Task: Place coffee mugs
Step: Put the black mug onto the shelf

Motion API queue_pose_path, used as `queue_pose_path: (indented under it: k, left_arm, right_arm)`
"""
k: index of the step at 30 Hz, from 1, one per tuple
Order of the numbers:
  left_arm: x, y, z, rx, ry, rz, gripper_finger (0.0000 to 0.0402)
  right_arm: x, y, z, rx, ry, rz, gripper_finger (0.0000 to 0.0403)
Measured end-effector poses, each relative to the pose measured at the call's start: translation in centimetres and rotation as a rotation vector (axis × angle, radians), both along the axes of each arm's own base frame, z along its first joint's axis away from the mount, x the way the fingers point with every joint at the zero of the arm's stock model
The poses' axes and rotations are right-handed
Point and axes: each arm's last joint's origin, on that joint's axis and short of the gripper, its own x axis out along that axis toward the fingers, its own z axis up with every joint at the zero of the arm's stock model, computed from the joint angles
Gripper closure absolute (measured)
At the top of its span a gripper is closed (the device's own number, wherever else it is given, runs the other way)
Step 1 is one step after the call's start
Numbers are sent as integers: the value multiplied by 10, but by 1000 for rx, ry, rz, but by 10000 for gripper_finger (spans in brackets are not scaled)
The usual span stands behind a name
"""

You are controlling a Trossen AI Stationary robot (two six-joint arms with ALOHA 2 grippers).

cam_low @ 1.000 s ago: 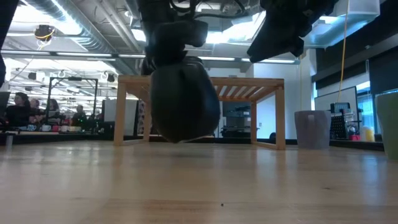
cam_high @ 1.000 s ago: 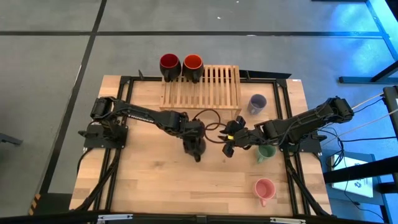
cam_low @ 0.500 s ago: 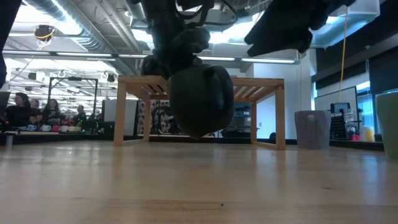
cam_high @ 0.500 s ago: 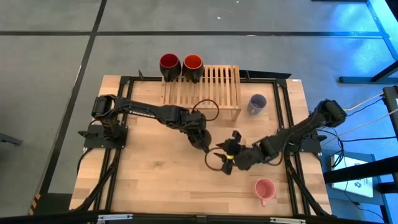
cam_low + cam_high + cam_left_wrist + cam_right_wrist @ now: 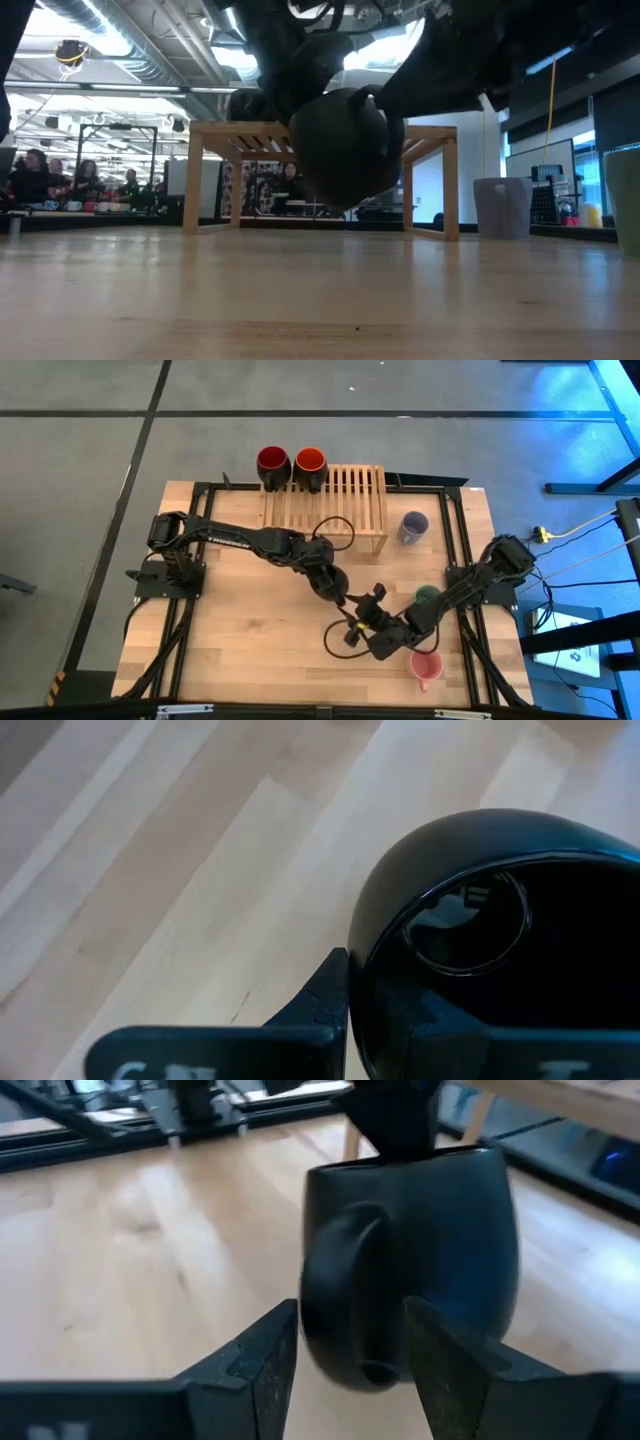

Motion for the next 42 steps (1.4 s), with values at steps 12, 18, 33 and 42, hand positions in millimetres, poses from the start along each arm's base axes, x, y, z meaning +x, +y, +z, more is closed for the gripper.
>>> queue_pose_path:
  k: [12, 18, 33, 42]
  left_arm:
    - [3, 0, 1, -9, -31, 0, 389]
    - [3, 4, 2, -19, -36, 6, 389]
    - [3, 7, 2, -39, -45, 20, 389]
    - [3, 7, 2, -39, -46, 23, 383]
  right_arm:
    - [1, -4, 0, -119, 16, -45, 260]
    - [3, -6, 2, -157, 28, -34, 302]
    - [7, -14, 2, -168, 41, -54, 347]
    - [5, -14, -1, -180, 82, -36, 359]
